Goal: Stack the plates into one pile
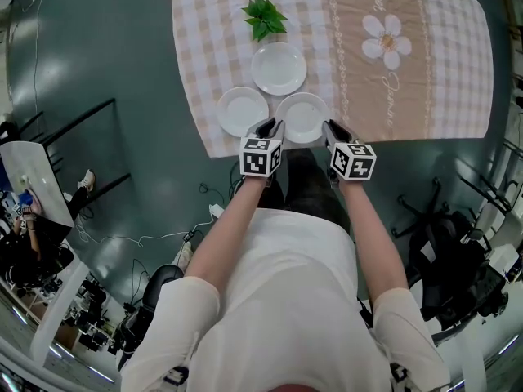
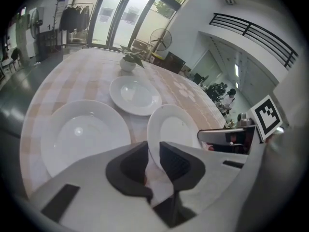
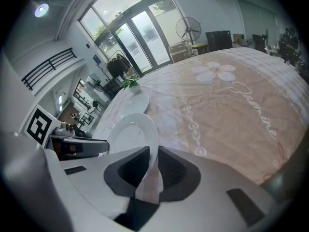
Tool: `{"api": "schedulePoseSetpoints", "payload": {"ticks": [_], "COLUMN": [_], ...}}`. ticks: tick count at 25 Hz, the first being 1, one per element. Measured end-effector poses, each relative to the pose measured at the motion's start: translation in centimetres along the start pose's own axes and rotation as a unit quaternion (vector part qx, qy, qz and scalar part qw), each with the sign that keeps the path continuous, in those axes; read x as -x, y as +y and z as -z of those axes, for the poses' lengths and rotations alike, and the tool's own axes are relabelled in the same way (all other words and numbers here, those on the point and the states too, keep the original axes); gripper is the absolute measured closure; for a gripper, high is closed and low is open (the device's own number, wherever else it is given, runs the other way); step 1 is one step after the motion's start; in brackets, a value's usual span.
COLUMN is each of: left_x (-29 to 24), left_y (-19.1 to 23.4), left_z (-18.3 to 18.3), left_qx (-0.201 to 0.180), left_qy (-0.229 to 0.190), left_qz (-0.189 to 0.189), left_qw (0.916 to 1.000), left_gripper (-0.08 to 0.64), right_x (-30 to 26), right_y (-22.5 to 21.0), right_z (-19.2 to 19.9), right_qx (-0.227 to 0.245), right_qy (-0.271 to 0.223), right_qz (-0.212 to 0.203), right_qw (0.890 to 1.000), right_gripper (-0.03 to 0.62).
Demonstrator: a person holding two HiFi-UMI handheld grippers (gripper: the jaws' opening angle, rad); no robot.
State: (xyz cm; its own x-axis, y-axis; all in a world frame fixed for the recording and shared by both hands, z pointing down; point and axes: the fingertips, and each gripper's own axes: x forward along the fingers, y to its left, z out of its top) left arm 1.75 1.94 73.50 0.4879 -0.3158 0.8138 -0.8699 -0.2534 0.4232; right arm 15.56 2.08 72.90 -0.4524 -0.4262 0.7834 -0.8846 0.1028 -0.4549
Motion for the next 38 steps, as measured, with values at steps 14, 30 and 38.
{"api": "schedulePoseSetpoints", "payload": {"ticks": [14, 30, 38], "left_x": [4.6, 6.9, 7.4], "left_y": [5.2, 11.5, 14.2], "left_z": [-0.6, 0.2, 1.1], "left_qx": [0.031, 0.068, 0.075], "left_qy": [-0.029, -0.037, -0.029], "left_qz": [-0.026, -0.052, -0.071], "left_qw": [0.9988, 0.9956, 0.9942], "left_gripper": [0.483, 0.483, 0.482], "right_x": [-2.4, -6.8, -8.6], "right_y": [6.5, 12.0, 14.2], "right_z": [-1.0, -1.0, -0.6], "right_qx": [0.040, 0.070, 0.097], "right_qy": [0.020, 0.044, 0.060], "right_qz": [-0.028, -0.056, -0.070], "right_qw": [0.999, 0.995, 0.991], "right_gripper": [0.517, 0.517, 0.517]}}
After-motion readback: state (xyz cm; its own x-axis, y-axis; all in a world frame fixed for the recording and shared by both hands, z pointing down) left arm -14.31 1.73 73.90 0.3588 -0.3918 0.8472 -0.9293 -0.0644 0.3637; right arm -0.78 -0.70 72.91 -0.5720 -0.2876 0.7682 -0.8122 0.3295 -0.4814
